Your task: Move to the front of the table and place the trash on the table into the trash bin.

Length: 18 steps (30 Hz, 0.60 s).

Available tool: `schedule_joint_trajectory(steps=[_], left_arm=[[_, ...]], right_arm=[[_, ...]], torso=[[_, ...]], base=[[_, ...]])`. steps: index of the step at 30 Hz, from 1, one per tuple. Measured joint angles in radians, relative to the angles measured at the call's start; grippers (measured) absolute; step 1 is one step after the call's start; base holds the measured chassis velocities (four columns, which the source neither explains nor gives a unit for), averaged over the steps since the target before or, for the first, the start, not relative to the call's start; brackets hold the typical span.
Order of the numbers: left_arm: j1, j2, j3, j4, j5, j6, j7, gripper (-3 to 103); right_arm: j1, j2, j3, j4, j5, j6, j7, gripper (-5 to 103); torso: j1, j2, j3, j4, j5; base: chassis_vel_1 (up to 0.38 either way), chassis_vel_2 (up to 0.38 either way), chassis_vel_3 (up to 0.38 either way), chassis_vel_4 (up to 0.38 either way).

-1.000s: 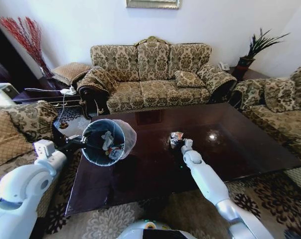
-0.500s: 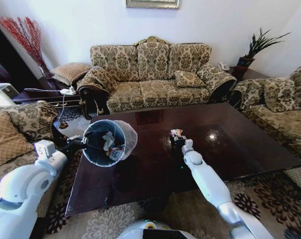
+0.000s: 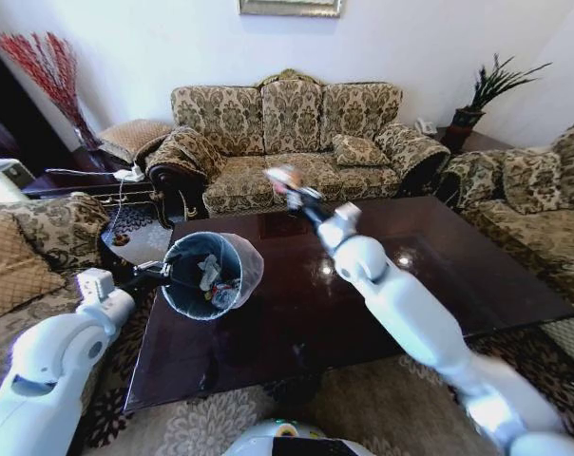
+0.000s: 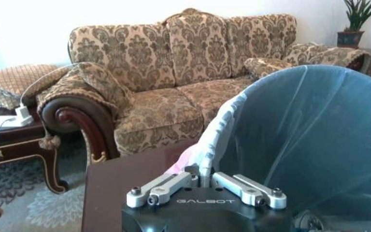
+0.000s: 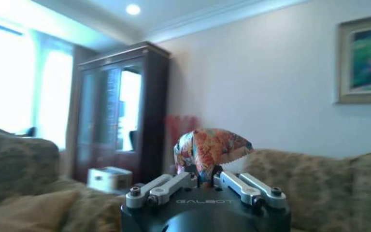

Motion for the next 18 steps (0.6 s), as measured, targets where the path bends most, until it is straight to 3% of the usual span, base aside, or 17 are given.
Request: schedule_joint_trajectory(steps=[5, 12, 18], left_arm=[[0.001, -0.003, -0.004, 0.002, 0.003, 0.006, -0.004, 0], [0.002, -0.006, -0.011, 0.009, 0.004, 0.007, -0.005, 0], [-0.003, -0.003, -0.014, 0.024, 0.003, 0.007, -0.012, 0]], right_arm=[[0.06, 0.076, -0.198, 0.003, 0.084, -0.035, 0.049, 4], [0.044, 0.094, -0.286, 0.002, 0.048, -0.101, 0.027, 3], [0.024, 0.072, -0.303, 0.018, -0.001, -0.114, 0.034, 29]], torso=[[0.0, 0.0, 0.0, -0.0001, 0.0001], [0.0, 0.0, 0.0, -0.0004, 0.0003], [0.0, 0.0, 0.0, -0.0004, 0.0003]], base=[[0.0, 0.0, 0.0, 0.0], [0.0, 0.0, 0.0, 0.0], [0.0, 0.0, 0.0, 0.0]])
